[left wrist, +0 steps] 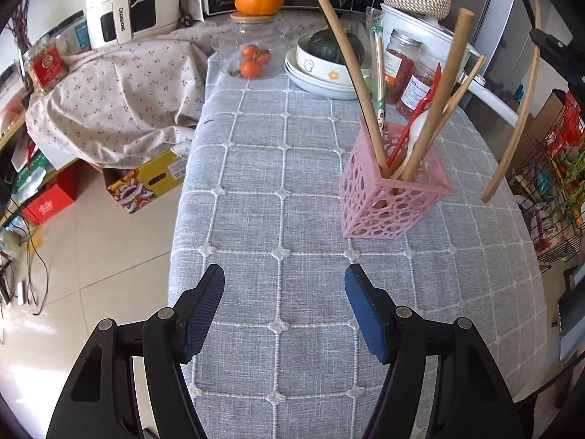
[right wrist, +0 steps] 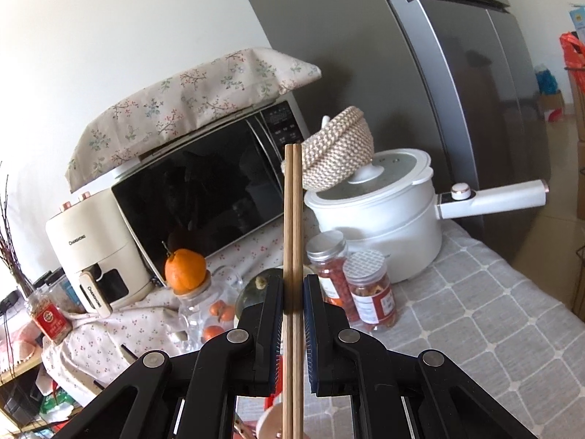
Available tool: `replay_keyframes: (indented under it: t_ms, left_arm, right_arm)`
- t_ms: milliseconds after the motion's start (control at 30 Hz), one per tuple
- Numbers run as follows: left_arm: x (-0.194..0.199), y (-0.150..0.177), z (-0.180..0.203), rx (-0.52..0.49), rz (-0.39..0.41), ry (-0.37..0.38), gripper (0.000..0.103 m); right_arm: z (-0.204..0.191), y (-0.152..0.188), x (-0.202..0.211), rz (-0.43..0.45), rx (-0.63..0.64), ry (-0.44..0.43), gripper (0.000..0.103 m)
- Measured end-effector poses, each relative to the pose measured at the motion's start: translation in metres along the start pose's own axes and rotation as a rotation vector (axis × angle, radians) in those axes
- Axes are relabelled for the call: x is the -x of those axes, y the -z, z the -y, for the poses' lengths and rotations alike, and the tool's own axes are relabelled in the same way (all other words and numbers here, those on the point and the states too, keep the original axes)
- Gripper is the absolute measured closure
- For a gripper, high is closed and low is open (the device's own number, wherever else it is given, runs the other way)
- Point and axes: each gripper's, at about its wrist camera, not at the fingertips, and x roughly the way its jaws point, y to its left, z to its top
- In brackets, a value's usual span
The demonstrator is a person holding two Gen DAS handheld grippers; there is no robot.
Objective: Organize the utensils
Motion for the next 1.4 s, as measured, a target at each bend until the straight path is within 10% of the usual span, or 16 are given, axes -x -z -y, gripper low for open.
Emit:
replay_keyframes:
  t_ms: [633,1200,1400]
  left_arm:
    - [-0.008,-0.007,-0.017,0.077,-0.027,0.063,0.032]
    - [0.041,0.012,0.047,-0.013,0.115,0.046,0.018]
    - [0.055,0.031,0.066,-0.025,0.163,0.004,0.014]
  right_arm:
    - [-0.024,0.053,-0.039,0.015,0.084,0.052,0.091]
    - [0.032,0.021,0.062,-0.251,0.197,-0.002,0.024]
    - [0.062,0.022,0.093,-0.308,0.243,0.054,0.018]
